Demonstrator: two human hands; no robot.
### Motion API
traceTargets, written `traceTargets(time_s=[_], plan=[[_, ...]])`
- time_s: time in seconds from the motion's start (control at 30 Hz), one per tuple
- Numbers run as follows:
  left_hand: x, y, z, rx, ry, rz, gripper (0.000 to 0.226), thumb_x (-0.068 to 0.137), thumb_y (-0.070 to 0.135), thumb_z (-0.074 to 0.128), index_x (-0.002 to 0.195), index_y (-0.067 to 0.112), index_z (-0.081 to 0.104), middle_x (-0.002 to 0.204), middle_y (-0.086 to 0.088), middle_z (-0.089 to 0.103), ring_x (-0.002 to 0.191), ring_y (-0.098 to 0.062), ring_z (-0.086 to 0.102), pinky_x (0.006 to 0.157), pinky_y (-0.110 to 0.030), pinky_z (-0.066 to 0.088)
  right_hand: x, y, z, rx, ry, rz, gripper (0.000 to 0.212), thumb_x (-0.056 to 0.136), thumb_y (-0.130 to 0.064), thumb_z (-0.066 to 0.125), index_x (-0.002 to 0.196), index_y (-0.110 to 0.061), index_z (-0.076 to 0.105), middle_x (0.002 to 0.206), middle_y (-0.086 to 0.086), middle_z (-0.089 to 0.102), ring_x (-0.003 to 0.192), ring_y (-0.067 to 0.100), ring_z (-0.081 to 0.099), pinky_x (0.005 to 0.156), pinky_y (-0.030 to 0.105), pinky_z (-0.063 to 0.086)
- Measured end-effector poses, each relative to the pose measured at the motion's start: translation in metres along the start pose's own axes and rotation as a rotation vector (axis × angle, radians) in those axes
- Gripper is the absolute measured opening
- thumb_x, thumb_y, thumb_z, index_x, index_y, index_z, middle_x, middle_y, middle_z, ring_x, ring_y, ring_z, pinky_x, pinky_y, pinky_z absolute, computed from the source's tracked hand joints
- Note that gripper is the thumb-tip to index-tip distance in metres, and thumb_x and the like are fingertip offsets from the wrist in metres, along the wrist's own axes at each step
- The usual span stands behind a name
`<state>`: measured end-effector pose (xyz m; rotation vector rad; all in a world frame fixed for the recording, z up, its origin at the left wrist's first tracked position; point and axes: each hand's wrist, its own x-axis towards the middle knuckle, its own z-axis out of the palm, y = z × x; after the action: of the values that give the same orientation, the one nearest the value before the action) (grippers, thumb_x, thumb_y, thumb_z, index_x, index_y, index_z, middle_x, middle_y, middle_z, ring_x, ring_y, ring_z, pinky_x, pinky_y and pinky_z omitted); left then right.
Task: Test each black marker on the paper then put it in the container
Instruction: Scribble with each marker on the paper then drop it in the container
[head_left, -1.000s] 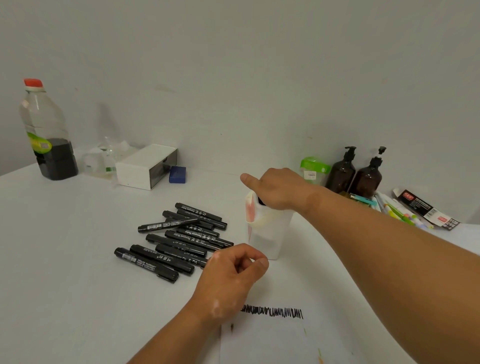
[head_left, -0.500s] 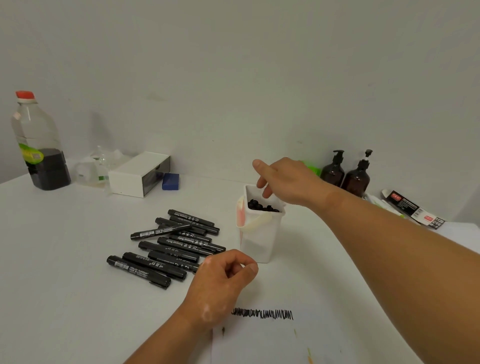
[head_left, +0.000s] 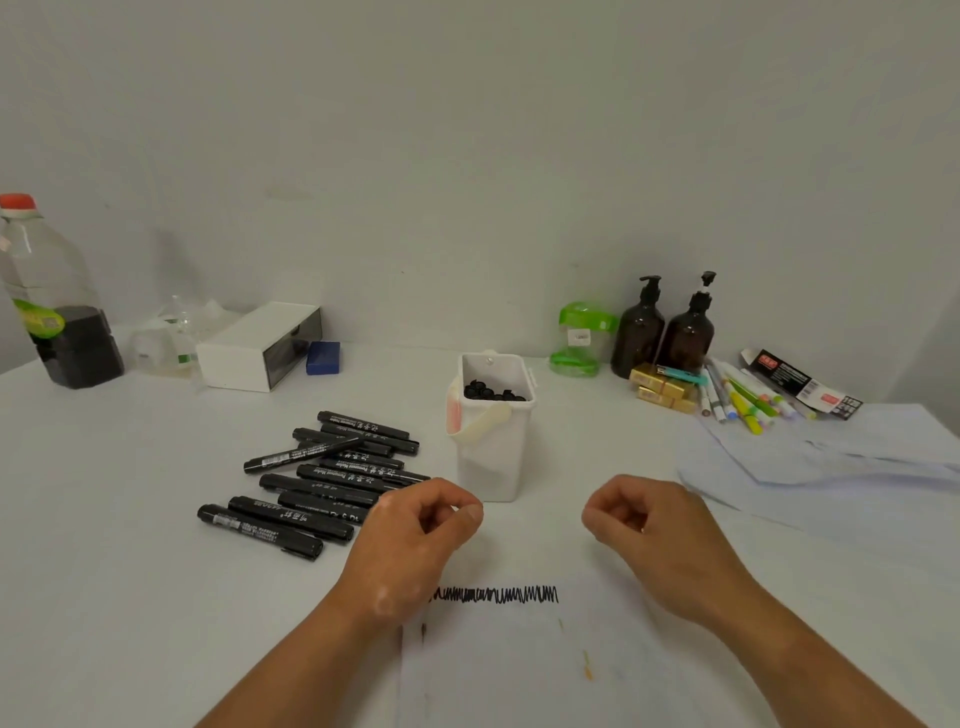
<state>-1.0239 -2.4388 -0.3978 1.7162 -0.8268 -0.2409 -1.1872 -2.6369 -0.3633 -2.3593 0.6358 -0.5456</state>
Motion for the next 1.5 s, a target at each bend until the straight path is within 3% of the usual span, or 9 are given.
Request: traceTargets(time_s=[0.13, 0.3, 0.47, 0.7, 0.97, 1.07, 1.2, 1.33, 1.5], plan=[[-0.003, 0.002, 0.002, 0.105, 0.013, 0.023, 0.012, 0.089, 0.023, 0.072, 0.080, 0.030, 0.074, 0.056, 0.011, 0.055, 0.051, -0.002, 0.047, 0.052, -0.015, 0.039, -0.017, 0.015, 0.017, 0.038, 0.044, -0.017, 0.021, 0.083, -0.019, 0.077, 0.069, -0.034, 0.072, 0.069, -0.021, 0.070, 0.064, 0.009, 0.060, 0.064, 0.015, 0.047], [-0.007, 0.013, -0.003, 0.277, 0.042, 0.104, 0.011, 0.089, 0.019, 0.070, 0.085, 0.027, 0.074, 0.059, 0.015, 0.061, 0.054, -0.001, 0.052, 0.055, -0.011, 0.042, -0.024, 0.020, 0.021, 0.064, 0.060, -0.057, 0.024, 0.082, -0.015, 0.079, 0.067, -0.032, 0.071, 0.066, -0.018, 0.068, 0.061, 0.012, 0.057, 0.061, 0.012, 0.044], [-0.022, 0.006, -0.049, 0.602, 0.049, 0.170, 0.020, 0.086, 0.009, 0.067, 0.094, 0.025, 0.074, 0.083, 0.019, 0.066, 0.078, -0.002, 0.062, 0.070, -0.009, 0.047, -0.025, 0.022, 0.018, 0.125, 0.052, -0.036, 0.025, 0.081, -0.019, 0.078, 0.079, -0.043, 0.072, 0.067, -0.019, 0.069, 0.067, 0.006, 0.062, 0.060, 0.016, 0.045], [-0.029, -0.023, -0.117, 1.122, 0.071, 0.034, 0.041, 0.084, 0.001, 0.061, 0.118, 0.023, 0.071, 0.114, 0.005, 0.069, 0.111, -0.020, 0.058, 0.093, -0.029, 0.048, -0.022, 0.018, 0.020, 0.188, 0.024, -0.024, 0.025, 0.081, -0.021, 0.078, 0.080, -0.045, 0.073, 0.068, -0.017, 0.071, 0.068, 0.004, 0.063, 0.062, 0.022, 0.047], [-0.035, -0.030, -0.118, 1.220, -0.018, 0.071, 0.031, 0.094, 0.022, 0.063, 0.121, 0.037, 0.065, 0.116, 0.016, 0.061, 0.113, -0.013, 0.055, 0.099, -0.032, 0.036, -0.024, 0.020, 0.019, 0.201, 0.008, -0.044, 0.023, 0.081, -0.023, 0.078, 0.081, -0.045, 0.073, 0.068, -0.017, 0.070, 0.065, 0.006, 0.063, 0.060, 0.022, 0.047], [-0.038, -0.026, -0.113, 1.225, -0.056, 0.092, 0.027, 0.096, 0.026, 0.061, 0.120, 0.038, 0.064, 0.111, 0.017, 0.058, 0.110, -0.012, 0.055, 0.100, -0.033, 0.034, -0.024, 0.021, 0.020, 0.215, 0.009, -0.049, 0.021, 0.081, -0.024, 0.078, 0.080, -0.044, 0.073, 0.067, -0.016, 0.070, 0.064, 0.007, 0.062, 0.056, 0.013, 0.044], [-0.035, -0.004, -0.097, 1.064, -0.021, 0.166, 0.020, 0.092, 0.023, 0.068, 0.110, 0.033, 0.068, 0.099, 0.017, 0.063, 0.092, -0.005, 0.060, 0.090, -0.029, 0.048, -0.024, 0.020, 0.019, 0.221, 0.012, -0.062, 0.020, 0.081, -0.022, 0.078, 0.076, -0.041, 0.073, 0.066, -0.015, 0.070, 0.063, 0.007, 0.061, 0.061, 0.010, 0.045], [-0.026, 0.025, -0.070, 0.608, 0.045, 0.050, 0.017, 0.092, 0.028, 0.067, 0.095, 0.044, 0.062, 0.086, 0.022, 0.068, 0.088, 0.010, 0.062, 0.069, -0.002, 0.046, -0.024, 0.019, 0.017, 0.224, 0.008, -0.072, 0.018, 0.081, -0.022, 0.078, 0.075, -0.039, 0.073, 0.069, -0.014, 0.072, 0.065, 0.009, 0.063, 0.063, 0.012, 0.047], [-0.012, 0.039, -0.027, -0.159, -0.120, -0.137, 0.011, 0.089, 0.024, 0.065, 0.099, 0.026, 0.071, 0.091, 0.004, 0.070, 0.083, -0.011, 0.063, 0.076, -0.029, 0.051, -0.025, 0.014, 0.013, 0.293, -0.047, -0.121, 0.011, 0.085, -0.032, 0.079, 0.085, -0.042, 0.074, 0.076, -0.015, 0.073, 0.063, 0.005, 0.059, 0.062, 0.013, 0.046]])
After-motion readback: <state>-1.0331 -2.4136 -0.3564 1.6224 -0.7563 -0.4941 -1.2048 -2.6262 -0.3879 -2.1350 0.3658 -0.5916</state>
